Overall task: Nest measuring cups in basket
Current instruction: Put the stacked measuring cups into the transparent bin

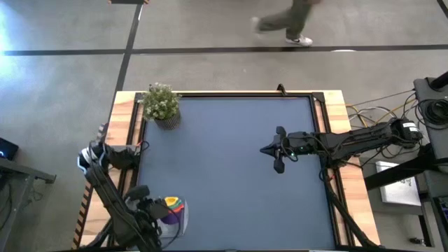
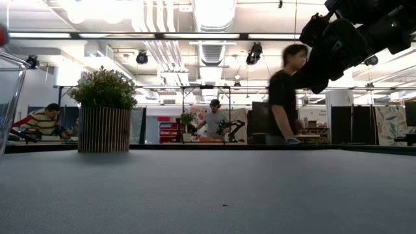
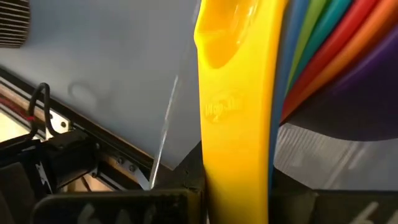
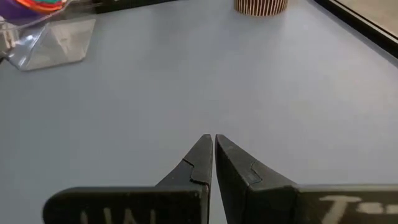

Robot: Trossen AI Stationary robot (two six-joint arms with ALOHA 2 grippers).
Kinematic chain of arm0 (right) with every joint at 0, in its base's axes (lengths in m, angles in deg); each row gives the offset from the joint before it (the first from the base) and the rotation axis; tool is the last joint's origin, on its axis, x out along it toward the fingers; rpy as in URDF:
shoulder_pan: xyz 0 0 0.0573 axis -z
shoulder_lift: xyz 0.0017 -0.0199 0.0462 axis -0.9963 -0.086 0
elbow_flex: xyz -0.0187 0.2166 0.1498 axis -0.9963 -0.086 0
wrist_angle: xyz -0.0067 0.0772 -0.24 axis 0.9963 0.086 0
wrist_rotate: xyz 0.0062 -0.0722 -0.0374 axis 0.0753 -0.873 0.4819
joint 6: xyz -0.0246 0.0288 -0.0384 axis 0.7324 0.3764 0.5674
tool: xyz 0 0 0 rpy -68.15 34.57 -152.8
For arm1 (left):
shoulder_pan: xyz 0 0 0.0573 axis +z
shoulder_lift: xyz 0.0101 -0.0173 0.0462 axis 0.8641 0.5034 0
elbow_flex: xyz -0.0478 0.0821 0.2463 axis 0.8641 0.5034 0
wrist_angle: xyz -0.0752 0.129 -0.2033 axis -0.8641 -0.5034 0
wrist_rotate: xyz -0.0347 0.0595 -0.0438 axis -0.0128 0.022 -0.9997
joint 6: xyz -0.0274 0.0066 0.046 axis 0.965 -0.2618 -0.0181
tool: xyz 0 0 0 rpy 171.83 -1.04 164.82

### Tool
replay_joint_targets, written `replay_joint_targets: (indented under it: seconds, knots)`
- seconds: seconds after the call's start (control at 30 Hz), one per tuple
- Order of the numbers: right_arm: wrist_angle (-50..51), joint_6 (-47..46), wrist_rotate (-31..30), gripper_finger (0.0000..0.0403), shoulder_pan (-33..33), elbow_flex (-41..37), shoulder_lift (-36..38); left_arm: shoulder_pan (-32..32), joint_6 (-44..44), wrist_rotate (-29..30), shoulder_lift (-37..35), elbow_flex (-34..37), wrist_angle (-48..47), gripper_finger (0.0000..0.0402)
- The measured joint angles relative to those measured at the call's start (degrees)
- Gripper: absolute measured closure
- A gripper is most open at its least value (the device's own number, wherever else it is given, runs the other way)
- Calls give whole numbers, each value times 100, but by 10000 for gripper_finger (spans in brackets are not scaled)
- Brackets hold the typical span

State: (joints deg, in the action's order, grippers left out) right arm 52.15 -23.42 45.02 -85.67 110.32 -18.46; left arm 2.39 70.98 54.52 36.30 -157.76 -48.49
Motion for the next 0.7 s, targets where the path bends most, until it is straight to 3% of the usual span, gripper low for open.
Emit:
replay_joint_targets:
  seconds: [0.3,0.7]
  knots:
    - [-13,0,-1,394,0,-1,0,-293,59,-26,637,4,-11,375]
    - [-66,11,-9,394,0,-1,0,-380,87,-197,883,94,-17,375]
